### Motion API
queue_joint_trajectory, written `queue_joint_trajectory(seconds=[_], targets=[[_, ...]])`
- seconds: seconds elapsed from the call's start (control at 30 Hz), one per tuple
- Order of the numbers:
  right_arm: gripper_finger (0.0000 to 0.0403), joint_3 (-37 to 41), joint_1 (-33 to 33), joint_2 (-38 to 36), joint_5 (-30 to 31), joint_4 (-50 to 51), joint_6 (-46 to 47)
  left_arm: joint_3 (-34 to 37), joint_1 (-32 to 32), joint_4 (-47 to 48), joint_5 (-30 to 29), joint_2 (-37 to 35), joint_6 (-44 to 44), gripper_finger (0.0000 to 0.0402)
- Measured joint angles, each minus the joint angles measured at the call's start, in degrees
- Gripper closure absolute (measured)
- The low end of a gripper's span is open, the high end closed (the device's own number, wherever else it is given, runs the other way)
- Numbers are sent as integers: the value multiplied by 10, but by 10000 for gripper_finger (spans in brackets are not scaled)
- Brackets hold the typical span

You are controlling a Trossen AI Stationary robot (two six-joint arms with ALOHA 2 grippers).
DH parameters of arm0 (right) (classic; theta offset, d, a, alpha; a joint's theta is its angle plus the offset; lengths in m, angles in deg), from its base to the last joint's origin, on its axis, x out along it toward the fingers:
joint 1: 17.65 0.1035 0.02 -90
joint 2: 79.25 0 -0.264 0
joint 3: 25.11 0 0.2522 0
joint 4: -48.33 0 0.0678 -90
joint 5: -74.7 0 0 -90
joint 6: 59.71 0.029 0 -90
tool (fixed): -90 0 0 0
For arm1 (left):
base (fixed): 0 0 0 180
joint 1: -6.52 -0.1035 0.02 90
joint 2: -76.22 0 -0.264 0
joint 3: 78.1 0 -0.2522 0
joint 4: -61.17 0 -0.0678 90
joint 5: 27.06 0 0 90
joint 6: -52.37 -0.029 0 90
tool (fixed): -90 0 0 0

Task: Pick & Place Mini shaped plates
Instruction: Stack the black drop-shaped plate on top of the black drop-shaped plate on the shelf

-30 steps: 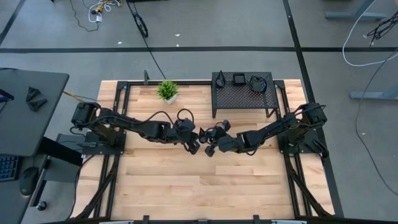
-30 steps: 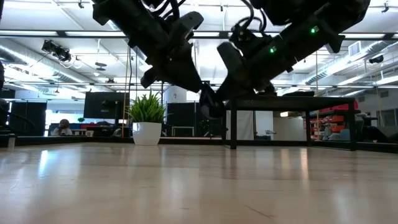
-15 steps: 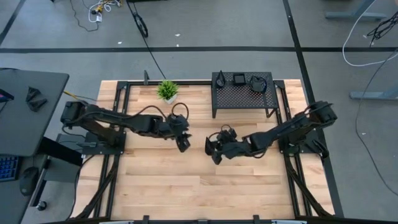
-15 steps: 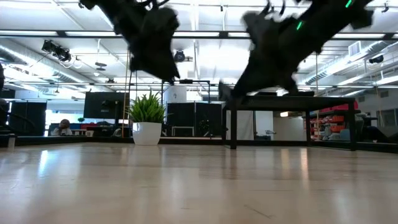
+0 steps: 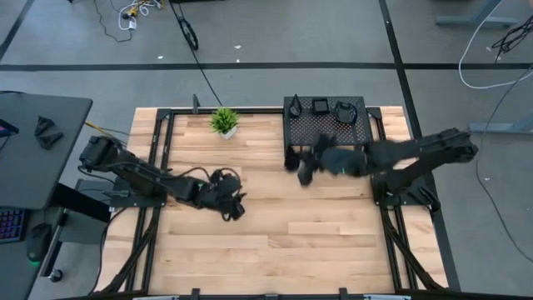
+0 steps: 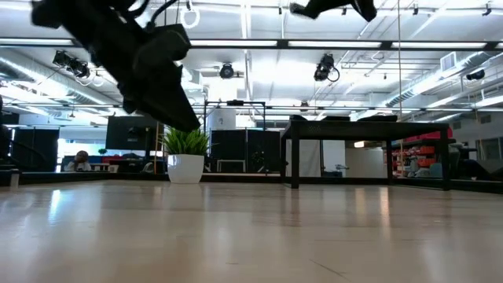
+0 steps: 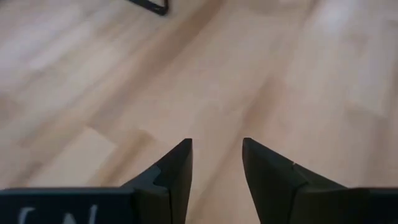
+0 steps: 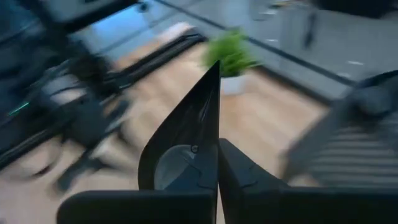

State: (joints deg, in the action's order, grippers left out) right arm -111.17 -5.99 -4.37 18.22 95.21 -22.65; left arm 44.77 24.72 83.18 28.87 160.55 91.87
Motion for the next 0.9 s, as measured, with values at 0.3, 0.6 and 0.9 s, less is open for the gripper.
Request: queue_joint_trajectory(seconds=[0.3,0.6,0.9], targets=[[403,-103,-263,1,-172,63,-62,45,56,-112,-26,0,18,260],[403,-103,-426,75,-317,61,-88,45,61,-112,-39,0,18,260],[397,-103,-488,152,-366,64,-114,45,61,-112,-44,0,18,260]])
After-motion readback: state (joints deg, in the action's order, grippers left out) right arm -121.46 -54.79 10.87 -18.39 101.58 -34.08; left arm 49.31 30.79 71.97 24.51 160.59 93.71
